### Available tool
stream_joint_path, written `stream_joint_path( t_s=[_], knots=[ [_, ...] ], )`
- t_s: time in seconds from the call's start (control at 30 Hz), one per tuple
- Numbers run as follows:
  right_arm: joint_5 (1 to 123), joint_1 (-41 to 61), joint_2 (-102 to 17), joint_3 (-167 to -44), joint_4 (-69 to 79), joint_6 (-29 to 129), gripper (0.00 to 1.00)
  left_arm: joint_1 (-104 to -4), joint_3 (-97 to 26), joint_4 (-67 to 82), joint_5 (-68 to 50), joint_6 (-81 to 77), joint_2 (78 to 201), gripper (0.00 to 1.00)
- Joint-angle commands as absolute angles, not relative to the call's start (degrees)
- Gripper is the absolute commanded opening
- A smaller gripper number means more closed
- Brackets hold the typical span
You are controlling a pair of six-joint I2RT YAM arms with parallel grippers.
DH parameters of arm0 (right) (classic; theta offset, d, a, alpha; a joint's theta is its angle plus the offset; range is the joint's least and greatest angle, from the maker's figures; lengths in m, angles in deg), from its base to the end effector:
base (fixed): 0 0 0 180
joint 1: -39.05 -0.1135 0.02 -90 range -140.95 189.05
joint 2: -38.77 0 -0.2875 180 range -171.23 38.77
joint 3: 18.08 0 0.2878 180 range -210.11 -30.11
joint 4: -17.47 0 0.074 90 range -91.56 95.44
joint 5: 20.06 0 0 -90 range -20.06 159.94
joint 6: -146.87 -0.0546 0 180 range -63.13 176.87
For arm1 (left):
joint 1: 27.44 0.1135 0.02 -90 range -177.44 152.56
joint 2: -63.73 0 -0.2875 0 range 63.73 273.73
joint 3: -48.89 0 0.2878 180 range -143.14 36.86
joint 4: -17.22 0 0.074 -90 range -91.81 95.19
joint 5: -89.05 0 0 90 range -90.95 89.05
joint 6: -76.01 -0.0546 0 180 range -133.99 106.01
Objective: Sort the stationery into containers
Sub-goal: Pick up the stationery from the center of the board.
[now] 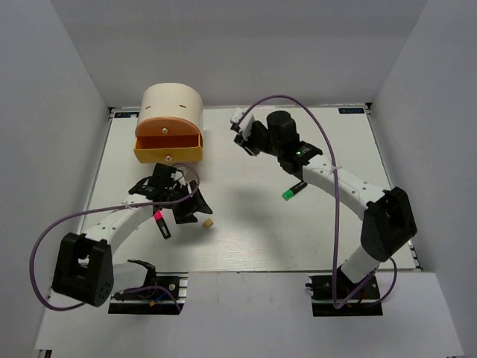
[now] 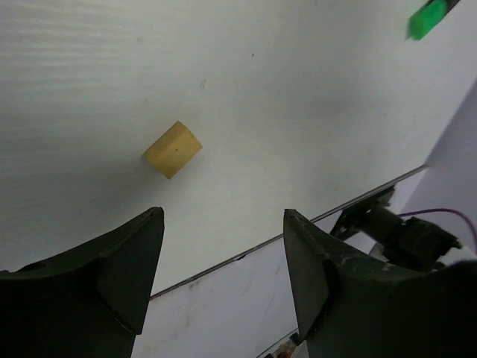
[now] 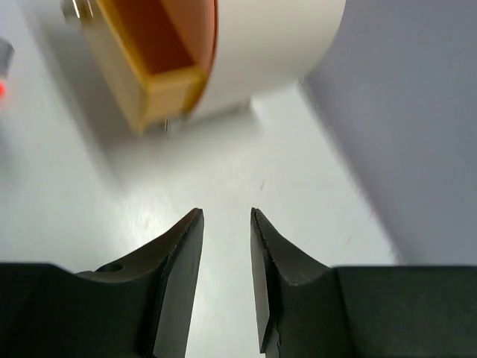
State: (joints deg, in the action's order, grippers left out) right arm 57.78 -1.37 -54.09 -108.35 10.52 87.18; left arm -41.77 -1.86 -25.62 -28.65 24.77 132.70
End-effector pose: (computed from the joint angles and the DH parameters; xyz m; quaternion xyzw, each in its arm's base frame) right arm 0.3332 0.2989 0.3665 -0.4952 0.5795 0.1371 0.6326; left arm 0.2354 -0.0863 0.1848 -0.1405 0.9315 -0.3158 0.1134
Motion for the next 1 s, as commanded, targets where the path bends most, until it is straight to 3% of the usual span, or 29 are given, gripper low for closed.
stream_joint_path(
  t_s=[0.0,0.13,0.4,0.63,0.8,0.97],
  knots=[
    [56.8,2.7,-50.4,-102.3,5.5,82.3,0.38,-48.1,-7.2,-30.3,-21.1,23.8,135.9,0.75],
    [55.6,6.2,-46.1,-96.1,3.4,81.6,0.38,-57.3,-10.9,-31.5,-13.6,23.8,141.1,0.75],
    [53.6,11.1,-41.7,-90.9,2.5,80.1,0.5,-63.3,-15.4,-37.1,4.6,23.8,150.2,0.73],
    [51.8,13.6,-40.5,-88.6,2.2,78.8,0.52,-64.9,-19.7,-37.1,8.3,20.2,154.7,0.72],
    [51.3,14.6,-40.1,-88.2,2.2,78.7,0.52,-65.4,-19.7,-35.1,7.1,17.8,156.6,0.62],
    [50.9,15.7,-40.0,-87.9,2.1,78.3,0.52,-66.0,-18.0,-34.4,5.3,16.2,156.6,0.62]
  ],
)
